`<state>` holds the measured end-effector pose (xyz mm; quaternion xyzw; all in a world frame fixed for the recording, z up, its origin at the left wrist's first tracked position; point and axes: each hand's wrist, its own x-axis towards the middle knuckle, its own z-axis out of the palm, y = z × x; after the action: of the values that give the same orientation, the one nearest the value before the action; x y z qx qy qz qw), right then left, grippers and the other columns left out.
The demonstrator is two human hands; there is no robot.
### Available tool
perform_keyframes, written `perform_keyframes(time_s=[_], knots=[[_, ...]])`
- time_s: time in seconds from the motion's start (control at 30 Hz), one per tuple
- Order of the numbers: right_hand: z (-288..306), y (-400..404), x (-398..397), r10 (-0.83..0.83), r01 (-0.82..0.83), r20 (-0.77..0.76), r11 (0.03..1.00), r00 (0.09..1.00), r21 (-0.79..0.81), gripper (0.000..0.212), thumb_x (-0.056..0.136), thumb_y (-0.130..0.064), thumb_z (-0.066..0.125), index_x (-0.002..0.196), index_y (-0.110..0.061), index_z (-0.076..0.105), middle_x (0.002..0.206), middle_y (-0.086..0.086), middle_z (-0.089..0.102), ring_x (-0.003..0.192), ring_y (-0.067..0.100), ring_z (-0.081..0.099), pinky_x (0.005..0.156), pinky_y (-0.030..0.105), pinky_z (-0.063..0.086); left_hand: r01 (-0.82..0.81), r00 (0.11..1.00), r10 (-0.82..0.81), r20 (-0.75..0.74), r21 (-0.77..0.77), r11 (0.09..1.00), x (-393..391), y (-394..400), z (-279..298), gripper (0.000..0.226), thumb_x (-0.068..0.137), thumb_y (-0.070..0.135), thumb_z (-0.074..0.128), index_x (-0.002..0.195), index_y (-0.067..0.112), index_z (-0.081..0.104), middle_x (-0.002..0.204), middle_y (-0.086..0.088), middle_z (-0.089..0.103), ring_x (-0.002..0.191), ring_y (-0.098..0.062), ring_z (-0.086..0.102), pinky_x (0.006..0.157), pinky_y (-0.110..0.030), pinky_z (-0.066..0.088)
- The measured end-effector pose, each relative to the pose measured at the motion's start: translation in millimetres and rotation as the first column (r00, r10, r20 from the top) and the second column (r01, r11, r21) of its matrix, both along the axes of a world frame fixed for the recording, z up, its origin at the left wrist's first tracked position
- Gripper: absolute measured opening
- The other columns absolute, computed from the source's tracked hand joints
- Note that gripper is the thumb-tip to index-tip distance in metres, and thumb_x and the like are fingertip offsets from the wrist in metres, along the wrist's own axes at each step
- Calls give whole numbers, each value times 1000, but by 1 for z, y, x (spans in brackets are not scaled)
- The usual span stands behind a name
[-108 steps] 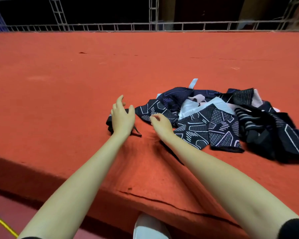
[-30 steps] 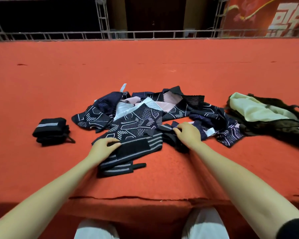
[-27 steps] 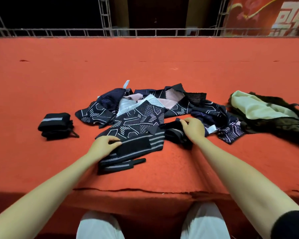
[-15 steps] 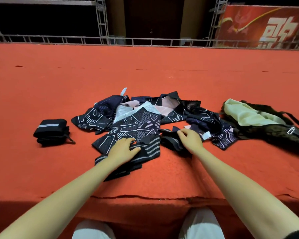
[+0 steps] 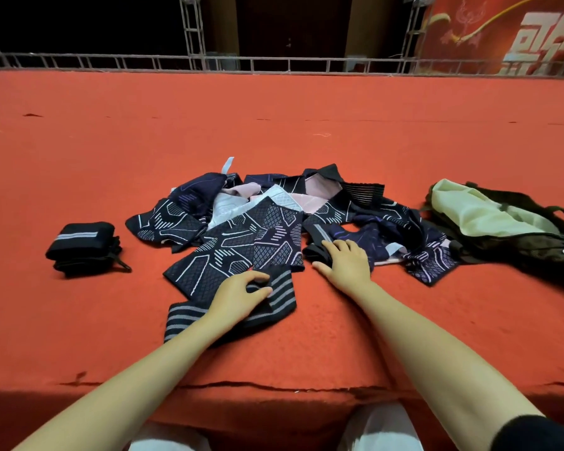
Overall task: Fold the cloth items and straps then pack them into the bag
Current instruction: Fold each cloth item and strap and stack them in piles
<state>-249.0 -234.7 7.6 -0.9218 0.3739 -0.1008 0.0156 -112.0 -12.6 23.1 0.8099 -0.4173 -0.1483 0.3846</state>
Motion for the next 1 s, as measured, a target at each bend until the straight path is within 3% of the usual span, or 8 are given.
perform_keyframes(time_s=[0.13, 0.23, 0.37, 0.47, 0.57, 0.67, 0.8, 1.0], knots=[[12, 18, 26, -62, 54, 144, 997, 988, 62, 68, 85, -65, 42, 131, -16, 51, 141, 12, 45, 141, 32, 23, 113, 48, 18, 4, 995, -12, 95, 91, 996, -1, 20, 2, 41, 80, 36, 71, 119, 26, 62, 116, 9, 66, 110, -9, 59, 96, -25, 43], [19, 57, 33, 196, -211, 446, 977, 873, -17, 64, 84, -59, 42, 120, -9, 61, 126, 12, 58, 131, 31, 41, 111, 45, 31, -63, 977, 22, 214, 189, 980, -5, 34, 1, 47, 82, 48, 64, 125, 29, 56, 119, 9, 64, 116, -14, 56, 99, -31, 40], [21, 95, 37, 229, -362, 358, 857, 905, 367, 53, 93, -42, 54, 138, -14, 47, 140, 3, 50, 129, 19, 46, 105, 27, 32, -45, 967, -4, 256, 184, 982, -2, 45, 1, 40, 82, 48, 62, 118, 31, 60, 116, 13, 65, 113, -11, 57, 99, -38, 42], [16, 95, 37, 113, -356, 435, 769, 893, 531, 37, 88, -33, 65, 119, -12, 63, 118, 3, 66, 102, 11, 60, 85, 17, 42, 7, 963, -36, 269, 108, 994, 0, 53, 9, 33, 82, 39, 66, 114, 33, 64, 113, 12, 67, 109, -11, 59, 97, -37, 44], [24, 97, 29, 12, -394, 516, 662, 857, 638, 13, 84, -26, 70, 87, -13, 69, 78, -3, 64, 63, 1, 52, 57, 18, 42, 37, 935, -43, 351, 23, 999, 0, 59, 19, 30, 82, 33, 66, 112, 35, 66, 108, 11, 67, 105, -12, 60, 95, -39, 44], [45, 102, 23, 44, -489, 645, 692, 763, 531, 24, 86, -15, 68, 64, -20, 59, 62, -9, 53, 57, -4, 45, 60, 16, 36, 41, 876, -3, 482, -68, 997, 6, 60, 37, 29, 81, 34, 61, 109, 35, 68, 97, 10, 68, 97, -16, 62, 88, -40, 47], [78, 103, 11, 28, -481, 759, 789, 650, 383, 2, 85, -14, 69, 85, -15, 67, 79, -6, 62, 73, 3, 52, 70, 13, 40, 113, 667, 95, 739, -226, 968, 4, 53, 65, 28, 84, 36, 52, 105, 30, 70, 76, 7, 58, 77, -20, 58, 69, -27, 33], [66, 85, -32, 362, -406, 523, 913, 772, -33, 17, 80, -22, 62, 93, -13, 66, 92, 1, 64, 90, 18, 52, 81, 22, 36, 297, 478, -74, 875, -82, 951, -26, 42, 46, 28, 82, 33, 49, 94, 26, 73, 67, 4, 57, 59, -22, 57, 53, -30, 42]])
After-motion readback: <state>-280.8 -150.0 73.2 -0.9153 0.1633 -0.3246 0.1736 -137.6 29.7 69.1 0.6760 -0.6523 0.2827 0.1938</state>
